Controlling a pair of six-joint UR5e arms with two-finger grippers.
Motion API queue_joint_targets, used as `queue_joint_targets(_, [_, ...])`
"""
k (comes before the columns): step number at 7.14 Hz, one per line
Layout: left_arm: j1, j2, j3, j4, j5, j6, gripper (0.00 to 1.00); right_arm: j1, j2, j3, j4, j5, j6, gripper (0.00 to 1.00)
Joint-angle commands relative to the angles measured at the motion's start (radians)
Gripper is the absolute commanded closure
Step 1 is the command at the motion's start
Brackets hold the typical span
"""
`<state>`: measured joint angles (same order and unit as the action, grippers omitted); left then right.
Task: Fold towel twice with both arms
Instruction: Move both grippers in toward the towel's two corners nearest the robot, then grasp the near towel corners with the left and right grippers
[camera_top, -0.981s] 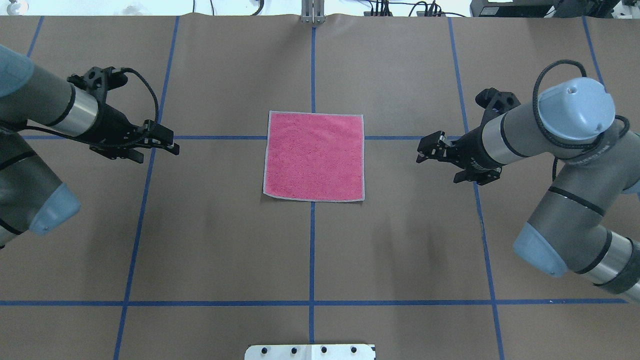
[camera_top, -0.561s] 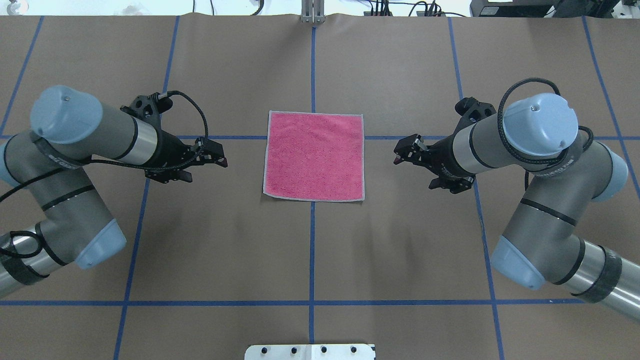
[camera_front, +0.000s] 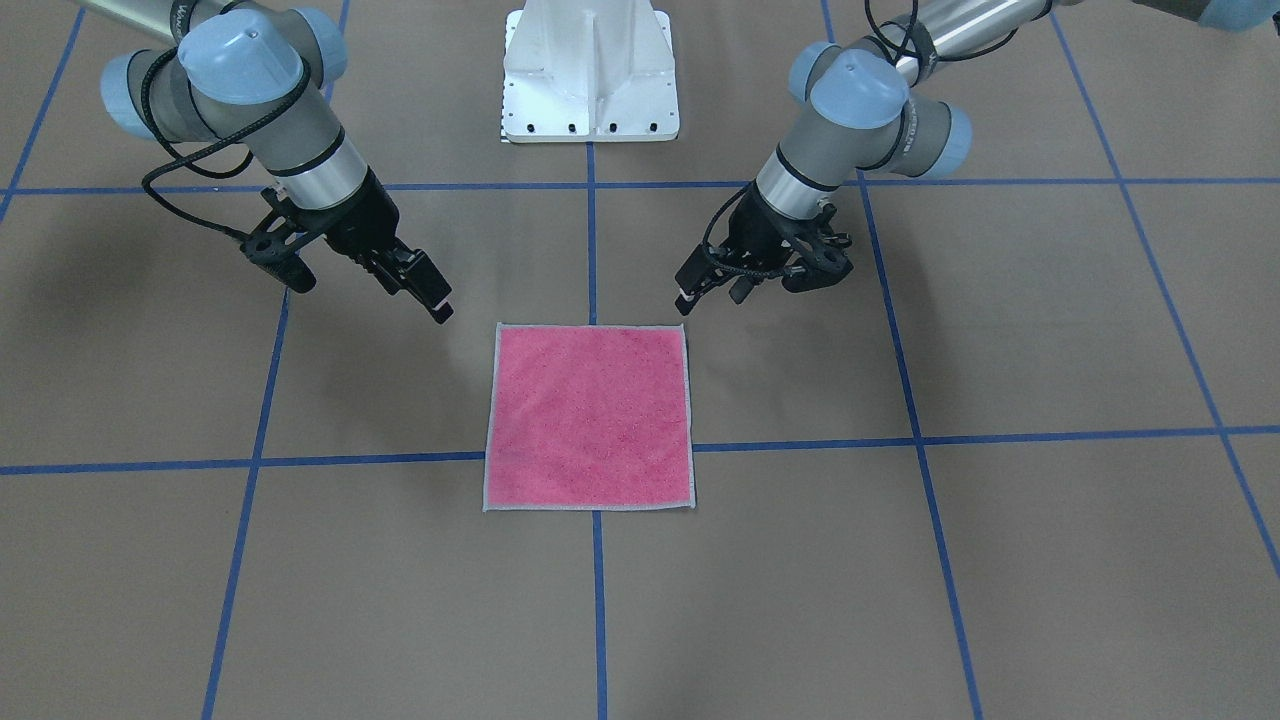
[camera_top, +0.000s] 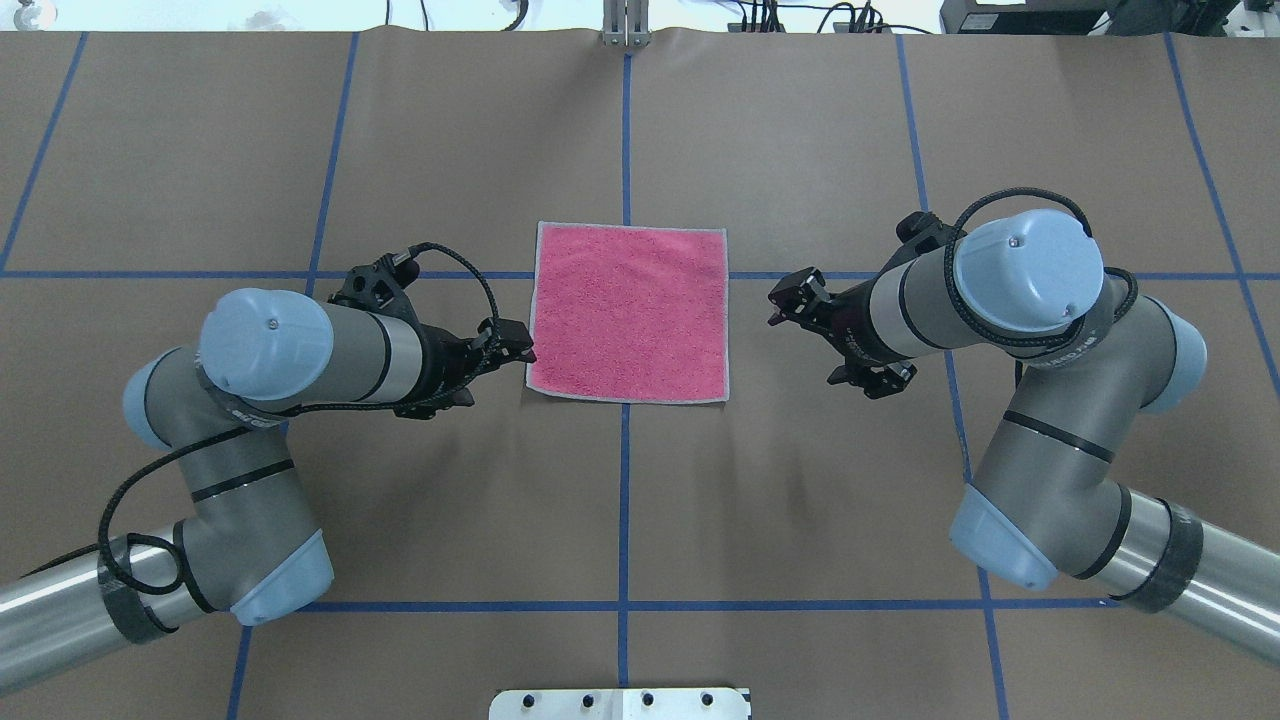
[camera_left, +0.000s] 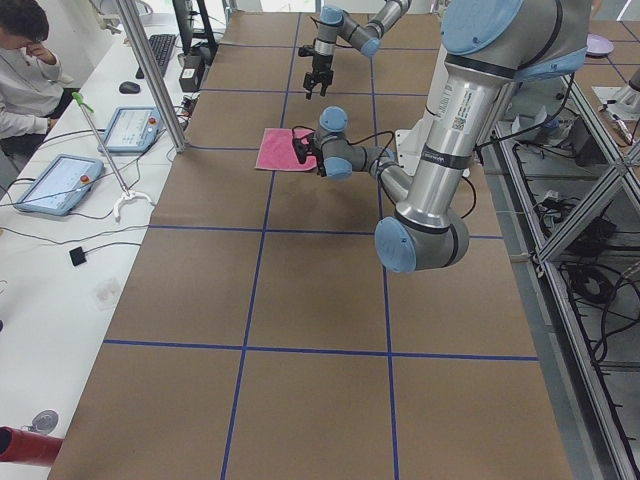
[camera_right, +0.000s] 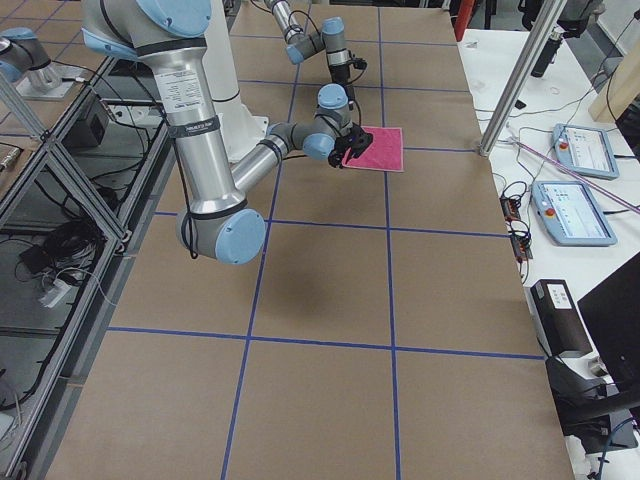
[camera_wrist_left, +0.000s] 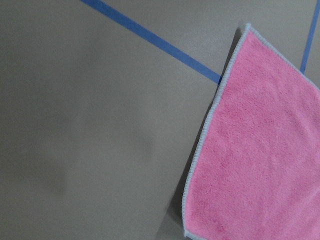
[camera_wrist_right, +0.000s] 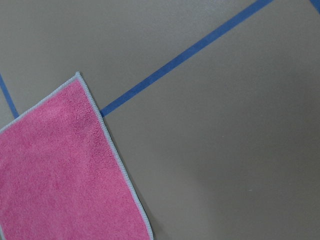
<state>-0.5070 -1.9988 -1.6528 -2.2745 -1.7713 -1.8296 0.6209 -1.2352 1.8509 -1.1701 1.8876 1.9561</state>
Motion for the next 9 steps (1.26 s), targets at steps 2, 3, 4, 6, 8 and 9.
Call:
queue_joint_targets(2, [0.048, -0.064, 0.088, -0.065, 0.092, -0.086, 0.30, -0.009, 0.019, -0.001, 0.001, -0.028, 0.046, 0.07])
queue_joint_targets(3, [0.047, -0.064, 0.087, -0.063, 0.092, -0.079, 0.40, -0.015, 0.019, -0.002, 0.001, -0.028, 0.046, 0.07])
queue_joint_targets(4, [0.045, -0.058, 0.087, -0.059, 0.087, -0.074, 0.40, -0.020, 0.020, -0.001, 0.001, -0.030, 0.046, 0.06])
queue_joint_targets(6, [0.041, -0.054, 0.085, -0.054, 0.082, -0.073, 0.40, -0.021, 0.019, -0.001, 0.001, -0.030, 0.044, 0.06])
queue_joint_targets(8, [0.041, -0.052, 0.087, -0.051, 0.082, -0.073, 0.57, -0.030, 0.019, -0.001, 0.001, -0.033, 0.044, 0.06])
queue_joint_targets(9, [0.039, -0.051, 0.087, -0.046, 0.082, -0.068, 0.61, -0.033, 0.019, -0.001, 0.001, -0.042, 0.044, 0.06])
